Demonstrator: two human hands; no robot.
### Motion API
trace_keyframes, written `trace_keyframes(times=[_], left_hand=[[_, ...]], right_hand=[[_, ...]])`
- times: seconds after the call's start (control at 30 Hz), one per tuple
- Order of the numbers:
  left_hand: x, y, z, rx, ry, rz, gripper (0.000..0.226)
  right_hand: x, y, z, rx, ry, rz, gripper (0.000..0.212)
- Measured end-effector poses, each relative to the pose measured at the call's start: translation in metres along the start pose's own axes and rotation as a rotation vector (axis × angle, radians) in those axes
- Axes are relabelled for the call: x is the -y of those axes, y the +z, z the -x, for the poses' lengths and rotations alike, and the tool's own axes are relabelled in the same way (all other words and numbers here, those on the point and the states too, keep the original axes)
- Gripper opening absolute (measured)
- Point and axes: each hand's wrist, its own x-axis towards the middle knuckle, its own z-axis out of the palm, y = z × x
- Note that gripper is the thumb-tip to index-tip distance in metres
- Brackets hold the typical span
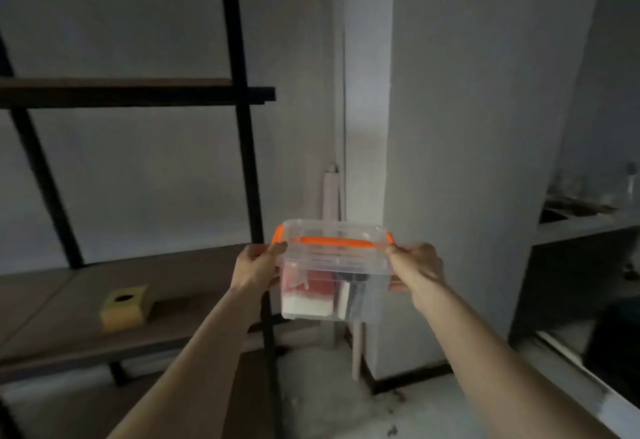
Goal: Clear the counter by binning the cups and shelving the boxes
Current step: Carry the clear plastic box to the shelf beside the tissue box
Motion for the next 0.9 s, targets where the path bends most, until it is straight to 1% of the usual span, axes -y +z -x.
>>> trace_keyframes(times=[0.1,0.23,0.3,0.4,0.53,0.67,0.9], left_hand=[[0.004,-0.06,-0.009,-0.117,-0.006,0.0,0.035],[0.011,-0.129,-0.025,-0.255,-0.01,-0.003,0.022],[0.015,-0.159,-0.037,-0.301,-0.006,-0.004,0.021],[0.021,-0.2,-0.061,-0.32,-0.001,-0.005,0.029],[0.031,-0.251,-0.11,-0.338,-0.02,-0.002,0.041],[0.043,-0.296,-0.17,-0.322,-0.059,0.013,0.037],[0.065,-0.35,-0.275,-0.304,-0.122,-0.087,0.04]], right_hand=[[0.016,0.057,0.016,0.105,-0.04,0.018,0.039],[0.033,0.13,0.032,0.237,-0.101,0.06,0.035],[0.039,0.166,0.036,0.291,-0.113,0.058,0.032],[0.045,0.221,0.037,0.361,-0.118,0.036,0.032],[0.059,0.297,0.031,0.398,-0.159,0.082,0.031],[0.073,0.375,0.015,0.401,-0.152,0.1,0.027],[0.073,0.485,-0.017,0.379,-0.128,0.171,0.023]])
